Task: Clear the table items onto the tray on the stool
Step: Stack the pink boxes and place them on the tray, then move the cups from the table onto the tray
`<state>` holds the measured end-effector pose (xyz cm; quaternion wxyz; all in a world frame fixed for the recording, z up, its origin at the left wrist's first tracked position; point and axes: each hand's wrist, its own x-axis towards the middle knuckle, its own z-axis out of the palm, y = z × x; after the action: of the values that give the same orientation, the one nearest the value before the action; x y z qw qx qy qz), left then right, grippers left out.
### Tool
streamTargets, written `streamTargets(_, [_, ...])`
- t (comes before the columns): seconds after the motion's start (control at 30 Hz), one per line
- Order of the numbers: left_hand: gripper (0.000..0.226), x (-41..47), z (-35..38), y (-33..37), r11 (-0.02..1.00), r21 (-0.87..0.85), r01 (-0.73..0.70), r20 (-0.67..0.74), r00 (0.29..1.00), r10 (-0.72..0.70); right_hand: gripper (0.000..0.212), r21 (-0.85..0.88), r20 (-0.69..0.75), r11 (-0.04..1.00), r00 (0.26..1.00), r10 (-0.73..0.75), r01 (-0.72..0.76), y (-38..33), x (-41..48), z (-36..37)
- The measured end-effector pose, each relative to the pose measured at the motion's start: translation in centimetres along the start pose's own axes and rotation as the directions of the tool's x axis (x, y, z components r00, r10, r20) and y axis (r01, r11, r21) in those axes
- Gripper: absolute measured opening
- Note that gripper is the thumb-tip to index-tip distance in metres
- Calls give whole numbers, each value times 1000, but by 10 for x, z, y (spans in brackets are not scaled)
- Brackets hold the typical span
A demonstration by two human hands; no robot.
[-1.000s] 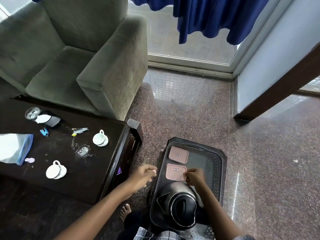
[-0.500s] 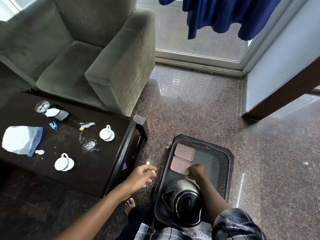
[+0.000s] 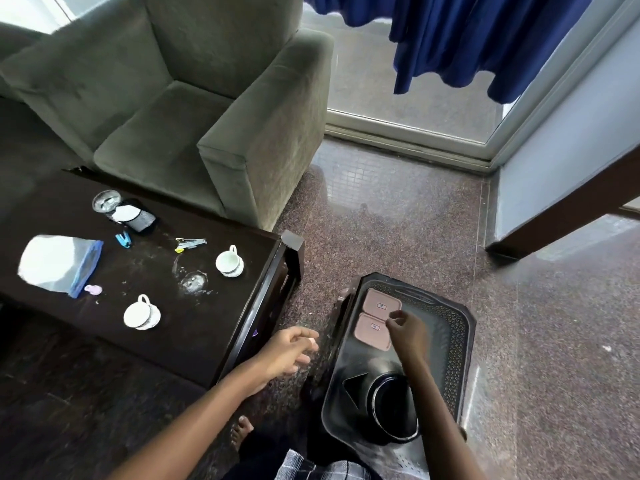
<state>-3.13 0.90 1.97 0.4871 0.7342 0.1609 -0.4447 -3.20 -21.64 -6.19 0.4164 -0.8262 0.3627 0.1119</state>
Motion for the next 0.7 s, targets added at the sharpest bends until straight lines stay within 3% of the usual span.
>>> streamTargets(0.07, [20, -9, -13, -9, 999, -29, -14, -6, 1000, 14, 17, 22, 36, 987, 986, -160, 160, -30, -31, 12])
streamTargets(0.13, [22, -19, -31, -23, 997, -72, -24, -24, 999, 23, 16, 33, 193, 963, 944, -268, 267, -53, -61, 37])
streamTargets(0.2, [22, -31, -52, -42, 992, -121, -34, -44, 999, 29, 15, -13, 355, 935, 876, -327, 355, -70, -89, 75])
streamTargets(0.3, [18, -50, -91, -81, 980, -192, -58, -109, 993, 37, 15, -47, 471, 885, 792, -389, 463, -89, -133, 140])
streamTargets(0.5, [19, -104, -191, -180, 946, -316, -77, -220, 976, 6, 16, -15, 580, 880, 721, -379, 475, -121, -224, 246])
streamTargets(0.63, [20, -142, -253, -240, 919, -384, -95, -306, 952, -30, 33, -14, 603, 896, 719, -346, 444, -138, -264, 295])
streamTargets(0.7, [21, -155, -278, -259, 899, -418, -129, -360, 932, -33, 29, -24, 625, 902, 711, -323, 430, -151, -274, 314])
